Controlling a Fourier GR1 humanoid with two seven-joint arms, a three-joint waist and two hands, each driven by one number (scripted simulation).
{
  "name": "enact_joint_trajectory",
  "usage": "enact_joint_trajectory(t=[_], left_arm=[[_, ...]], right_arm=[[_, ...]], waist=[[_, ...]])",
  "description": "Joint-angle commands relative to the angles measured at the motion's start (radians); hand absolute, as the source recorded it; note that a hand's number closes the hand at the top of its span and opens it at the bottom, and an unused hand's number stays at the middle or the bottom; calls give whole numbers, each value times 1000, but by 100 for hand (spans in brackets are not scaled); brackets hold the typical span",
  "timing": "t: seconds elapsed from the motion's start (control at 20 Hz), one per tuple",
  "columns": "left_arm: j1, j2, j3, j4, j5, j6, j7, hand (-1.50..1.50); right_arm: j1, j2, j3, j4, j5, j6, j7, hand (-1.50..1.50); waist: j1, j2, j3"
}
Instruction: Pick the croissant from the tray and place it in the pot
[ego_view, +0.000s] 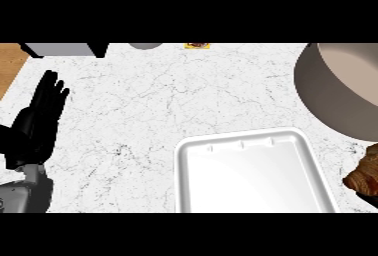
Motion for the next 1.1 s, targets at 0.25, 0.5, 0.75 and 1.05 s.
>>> enact_joint_trajectory(t=[0.25,0.5,0.75,1.05], left_arm=[[-27,1,6,7,0,-15,20,0],[-40,-6,13,61,-12,-18,-20,0],[-54,-15,-9,8,-19,-9,25,0],[-50,-49,-49,22,-29,-12,0,0]], right_arm=[[-266,-110,-151,455,-84,88,-90,150],[-418,-125,-119,702,-52,95,-128,150],[-559,-141,-97,945,65,-17,-272,150],[-601,-153,-28,1091,358,-349,-330,150]], waist=[[18,4,1],[21,5,0],[38,8,2],[67,18,3]])
